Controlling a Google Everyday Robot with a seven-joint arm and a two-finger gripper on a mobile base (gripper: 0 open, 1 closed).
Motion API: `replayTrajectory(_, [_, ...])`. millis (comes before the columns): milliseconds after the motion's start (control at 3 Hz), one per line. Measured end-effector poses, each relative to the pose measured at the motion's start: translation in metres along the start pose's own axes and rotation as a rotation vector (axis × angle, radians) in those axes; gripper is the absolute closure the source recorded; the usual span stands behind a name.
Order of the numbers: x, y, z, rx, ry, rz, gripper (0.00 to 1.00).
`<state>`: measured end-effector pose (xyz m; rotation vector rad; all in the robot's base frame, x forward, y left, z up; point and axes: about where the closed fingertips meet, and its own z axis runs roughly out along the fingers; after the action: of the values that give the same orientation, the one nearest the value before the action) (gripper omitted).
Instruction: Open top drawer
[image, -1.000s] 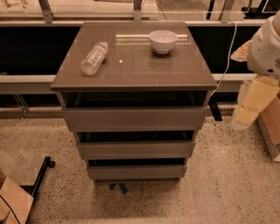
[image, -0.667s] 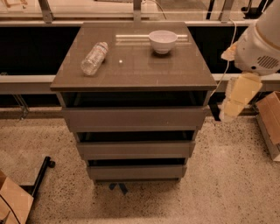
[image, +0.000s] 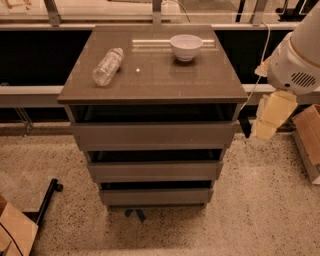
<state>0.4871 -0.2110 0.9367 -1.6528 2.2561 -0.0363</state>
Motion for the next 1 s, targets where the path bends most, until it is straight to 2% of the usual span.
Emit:
replayTrajectory(333, [-0.008, 0.009, 0.034, -0.020, -0.055, 0.005, 0.00])
replayTrajectory(667, [-0.024, 0.010, 0.077, -0.057, -0.152, 0.001, 0.00])
replayTrajectory(1000, [-0.038, 0.015, 0.116, -0.117, -0.224, -0.011, 0.00])
